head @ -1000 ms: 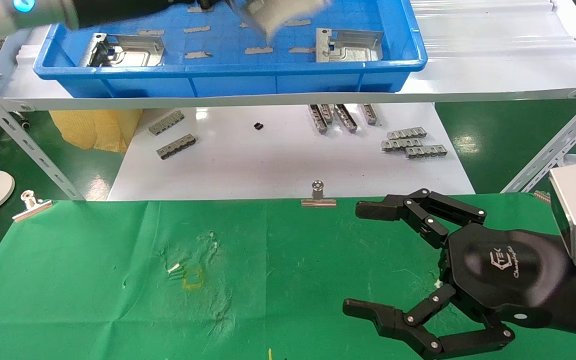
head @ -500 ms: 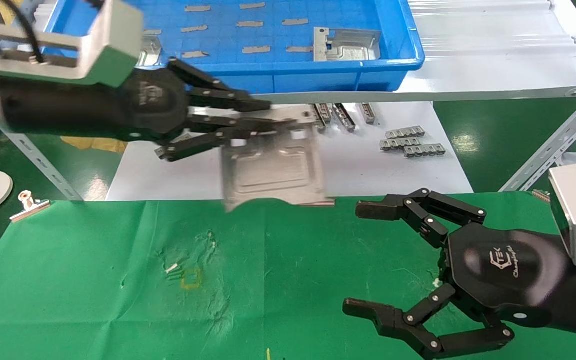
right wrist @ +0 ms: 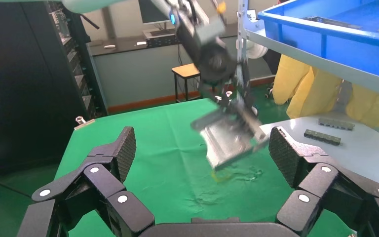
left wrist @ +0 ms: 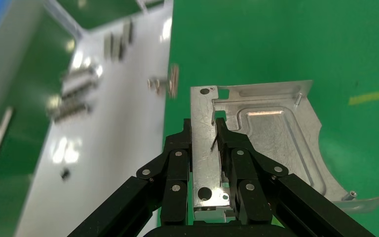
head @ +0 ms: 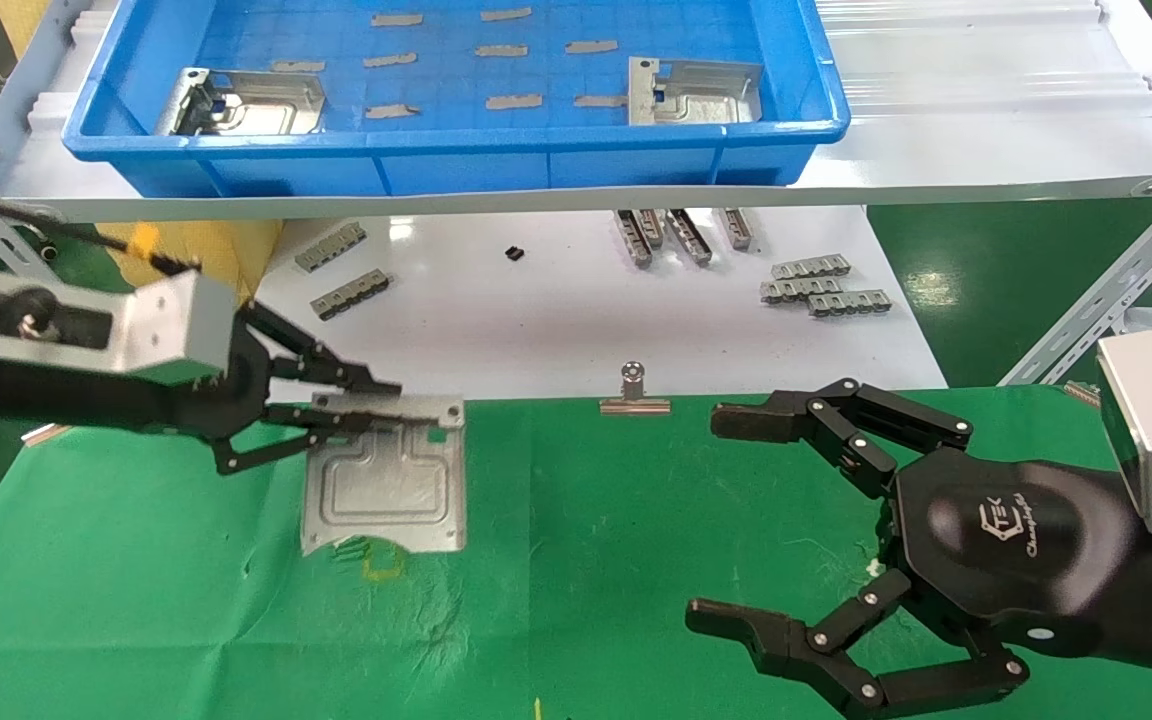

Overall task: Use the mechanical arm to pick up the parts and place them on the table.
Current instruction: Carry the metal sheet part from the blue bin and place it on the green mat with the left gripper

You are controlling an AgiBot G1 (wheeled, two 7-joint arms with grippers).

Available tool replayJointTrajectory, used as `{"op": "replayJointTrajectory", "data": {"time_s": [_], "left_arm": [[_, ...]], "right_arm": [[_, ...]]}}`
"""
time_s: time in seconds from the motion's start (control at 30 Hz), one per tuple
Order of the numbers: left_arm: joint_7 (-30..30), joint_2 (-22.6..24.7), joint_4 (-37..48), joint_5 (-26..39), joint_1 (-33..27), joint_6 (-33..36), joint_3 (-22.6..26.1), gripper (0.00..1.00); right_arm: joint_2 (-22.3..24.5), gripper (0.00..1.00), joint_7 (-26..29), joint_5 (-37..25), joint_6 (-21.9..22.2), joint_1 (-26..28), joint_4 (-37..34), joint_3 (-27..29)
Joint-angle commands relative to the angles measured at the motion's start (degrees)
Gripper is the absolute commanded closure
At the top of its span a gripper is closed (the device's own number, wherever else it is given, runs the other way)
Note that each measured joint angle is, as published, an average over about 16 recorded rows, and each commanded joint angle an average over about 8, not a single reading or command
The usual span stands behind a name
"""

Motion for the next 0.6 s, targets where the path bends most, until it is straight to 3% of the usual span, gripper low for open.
{"op": "replayJointTrajectory", "data": {"time_s": [0.03, 0.37, 0.47, 0.6], "left_arm": [[1.4, 0.2, 1.8, 1.4, 0.2, -0.5, 1.4, 1.00], [9.5, 5.5, 11.8, 4.2, 3.3, -3.0, 3.6, 1.00], [12.2, 6.3, 13.5, 4.9, 3.4, -4.1, 3.9, 0.81], [15.3, 7.0, 15.3, 5.4, 3.4, -5.6, 4.2, 0.31]], "right_arm": [[0.0, 0.00, 0.0, 0.0, 0.0, 0.0, 0.0, 0.0], [0.0, 0.00, 0.0, 0.0, 0.0, 0.0, 0.0, 0.0], [0.0, 0.00, 0.0, 0.0, 0.0, 0.0, 0.0, 0.0], [0.0, 0.00, 0.0, 0.0, 0.0, 0.0, 0.0, 0.0]]}}
